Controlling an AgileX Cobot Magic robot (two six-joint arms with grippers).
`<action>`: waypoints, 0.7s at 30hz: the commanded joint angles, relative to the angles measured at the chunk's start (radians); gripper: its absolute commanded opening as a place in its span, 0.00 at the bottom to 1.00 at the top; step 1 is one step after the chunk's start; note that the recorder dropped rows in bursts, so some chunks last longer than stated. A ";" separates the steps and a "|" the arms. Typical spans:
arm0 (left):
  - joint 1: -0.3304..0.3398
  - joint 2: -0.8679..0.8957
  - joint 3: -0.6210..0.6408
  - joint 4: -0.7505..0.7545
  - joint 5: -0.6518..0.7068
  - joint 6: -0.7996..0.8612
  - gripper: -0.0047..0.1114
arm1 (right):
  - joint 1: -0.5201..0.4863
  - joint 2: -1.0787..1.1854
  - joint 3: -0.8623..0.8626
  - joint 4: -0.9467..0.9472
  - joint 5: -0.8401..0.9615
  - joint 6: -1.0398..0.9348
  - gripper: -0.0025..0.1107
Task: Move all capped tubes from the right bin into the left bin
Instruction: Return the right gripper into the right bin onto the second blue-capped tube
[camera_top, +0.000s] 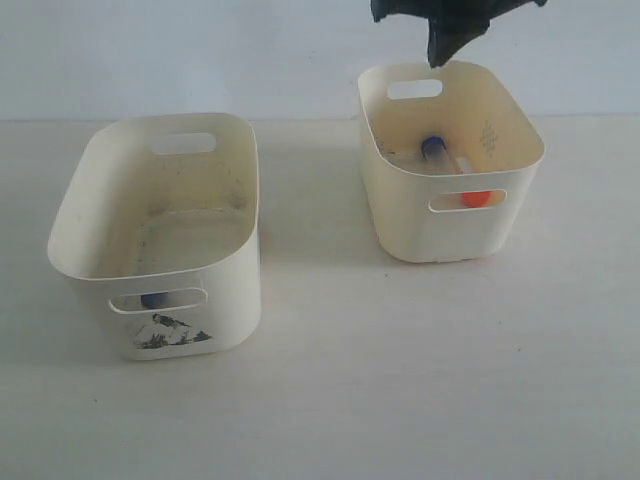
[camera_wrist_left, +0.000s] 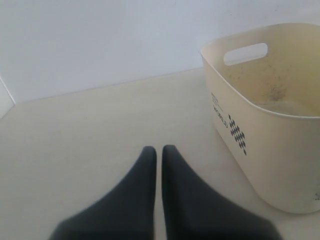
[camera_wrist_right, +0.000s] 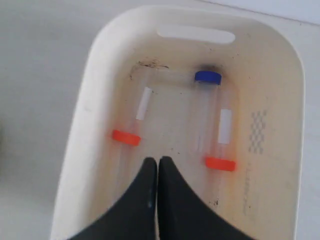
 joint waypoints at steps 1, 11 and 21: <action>-0.001 0.000 -0.004 -0.004 -0.008 -0.013 0.08 | -0.006 0.077 -0.001 -0.079 -0.004 0.033 0.02; -0.001 0.000 -0.004 -0.004 -0.008 -0.013 0.08 | -0.006 0.170 -0.003 -0.152 -0.027 0.095 0.02; -0.001 0.000 -0.004 -0.004 -0.008 -0.013 0.08 | -0.006 0.201 -0.003 -0.124 -0.073 0.100 0.02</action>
